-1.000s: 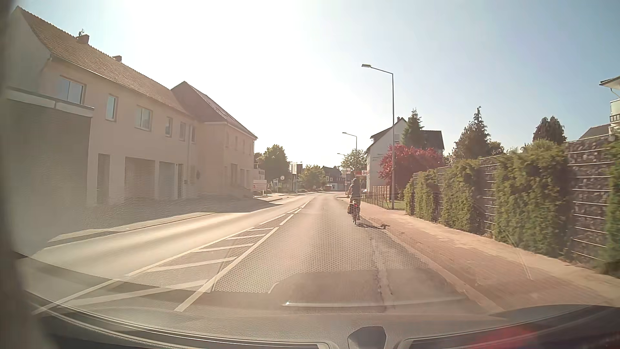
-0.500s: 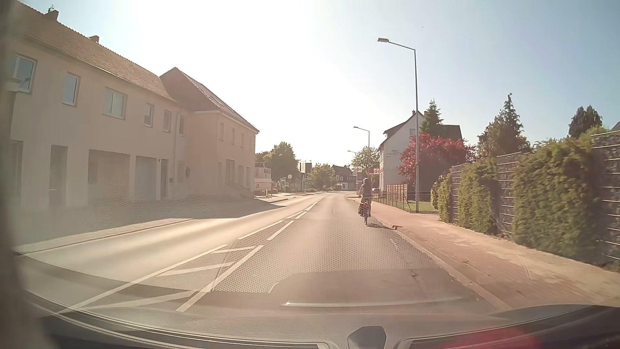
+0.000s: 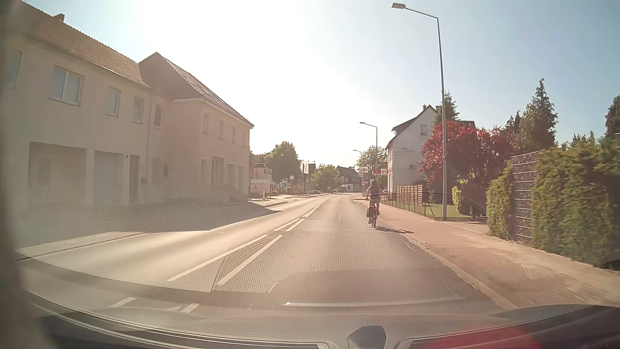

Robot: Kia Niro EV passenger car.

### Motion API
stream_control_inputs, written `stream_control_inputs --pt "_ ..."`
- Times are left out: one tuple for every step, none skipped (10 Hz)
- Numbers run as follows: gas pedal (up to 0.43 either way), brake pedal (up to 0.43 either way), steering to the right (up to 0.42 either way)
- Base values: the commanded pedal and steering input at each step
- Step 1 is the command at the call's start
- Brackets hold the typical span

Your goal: Follow the waypoints while adhering to traffic rules and regulations

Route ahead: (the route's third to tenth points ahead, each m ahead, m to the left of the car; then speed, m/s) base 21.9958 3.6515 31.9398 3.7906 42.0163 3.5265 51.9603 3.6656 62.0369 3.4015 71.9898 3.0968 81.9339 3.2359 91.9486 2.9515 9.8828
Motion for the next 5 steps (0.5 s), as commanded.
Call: stream_control_inputs --pt "0.110 0.006 -0.001" --pt "0.110 0.006 0.002" --pt "0.110 0.006 0.004" --pt "0.110 0.006 0.006" --pt "0.110 0.006 0.008"
